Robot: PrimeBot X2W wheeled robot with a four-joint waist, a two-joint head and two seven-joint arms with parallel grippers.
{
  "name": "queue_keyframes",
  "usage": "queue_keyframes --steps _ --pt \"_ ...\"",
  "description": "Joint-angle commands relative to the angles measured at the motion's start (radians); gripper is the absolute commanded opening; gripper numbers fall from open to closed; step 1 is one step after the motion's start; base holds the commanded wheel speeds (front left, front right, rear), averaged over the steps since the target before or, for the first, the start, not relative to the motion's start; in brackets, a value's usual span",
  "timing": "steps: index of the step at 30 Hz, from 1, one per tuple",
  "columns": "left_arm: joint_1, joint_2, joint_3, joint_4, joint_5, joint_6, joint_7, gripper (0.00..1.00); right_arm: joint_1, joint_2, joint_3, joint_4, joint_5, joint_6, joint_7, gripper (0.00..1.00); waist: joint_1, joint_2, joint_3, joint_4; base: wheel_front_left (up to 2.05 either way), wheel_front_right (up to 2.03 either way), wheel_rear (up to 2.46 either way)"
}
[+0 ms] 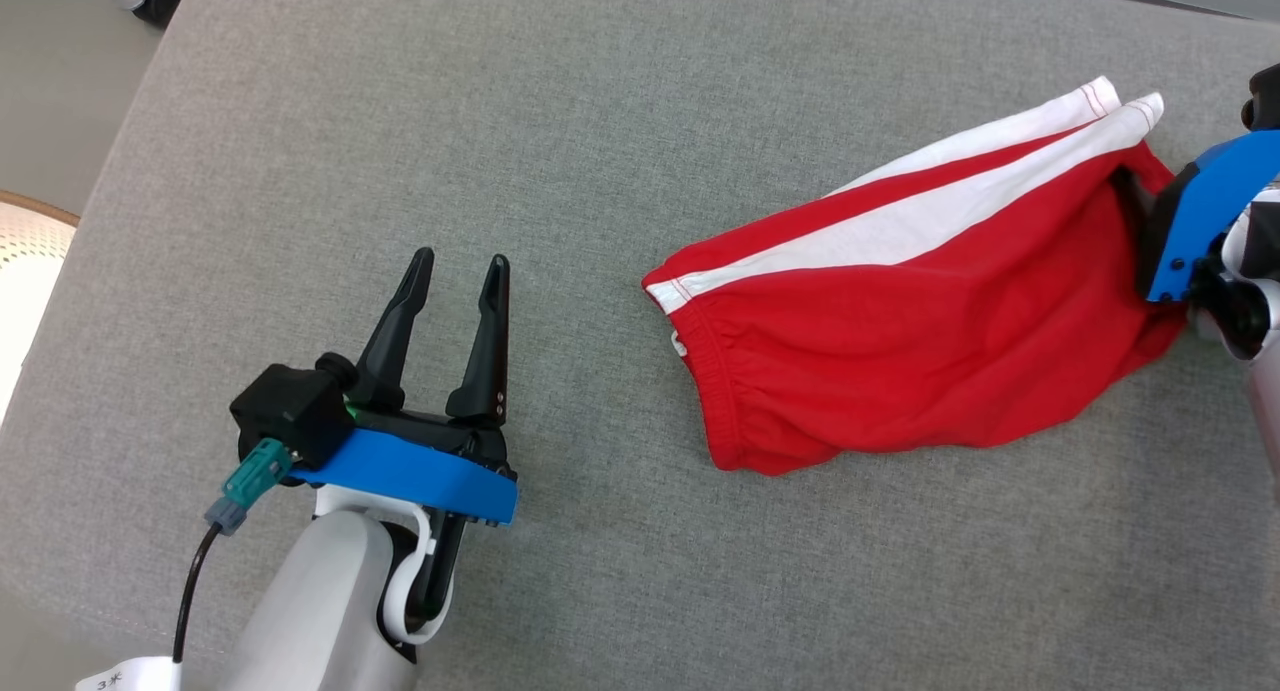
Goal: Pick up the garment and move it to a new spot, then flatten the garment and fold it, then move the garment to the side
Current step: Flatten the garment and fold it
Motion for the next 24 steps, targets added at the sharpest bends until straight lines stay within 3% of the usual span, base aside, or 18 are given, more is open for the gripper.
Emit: queue_keyframes --steps 1,2,3,4,5,6,14,24 --pt "0.007 0.006 0.0 -0.001 0.009 -0.007 -0.004 1.0 0.033 0.037 0.012 0.038 -0.001 0.002 0.033 1.0 0.0 0.0 -0.004 0.0 0.0 0.0 0.0" --pt "0.009 0.007 -0.001 -0.001 0.009 -0.007 -0.004 1.0 0.04 0.052 0.018 0.041 0.002 0.003 0.048 1.0 0.0 0.0 -0.007 -0.001 0.0 0.0 0.0" --pt "0.011 0.008 0.001 0.0 0.009 -0.007 -0.004 1.0 0.05 0.064 0.025 0.04 0.007 0.004 0.057 0.67 0.0 0.0 -0.012 -0.003 0.0 0.0 0.0" --pt "0.014 0.009 0.002 0.0 0.01 -0.007 -0.004 1.0 0.061 0.07 0.033 0.032 0.01 0.004 0.061 0.47 0.0 0.0 -0.017 -0.006 0.0 0.0 0.0" --pt "0.016 0.01 0.003 0.001 0.009 -0.007 -0.004 1.0 0.071 0.071 0.039 0.021 0.015 0.005 0.058 0.19 0.0 0.0 -0.021 -0.01 0.0 0.0 0.0" --pt "0.018 0.011 0.006 0.002 0.008 -0.007 -0.004 1.0 0.082 0.07 0.046 0.008 0.018 0.005 0.05 0.0 0.0 0.0 -0.027 -0.015 0.0 0.0 0.0" --pt "0.052 0.031 0.017 0.019 -0.01 -0.007 -0.004 1.0 0.14 0.026 0.029 -0.075 0.033 0.0 -0.041 0.0 0.0 0.0 -0.088 -0.067 0.0 0.0 0.0" --pt "0.138 0.064 0.016 0.038 -0.026 -0.007 -0.004 1.0 0.275 0.021 -0.124 -0.165 -0.066 0.0 -0.092 0.0 0.0 0.0 -0.211 -0.15 0.0 0.0 0.0"
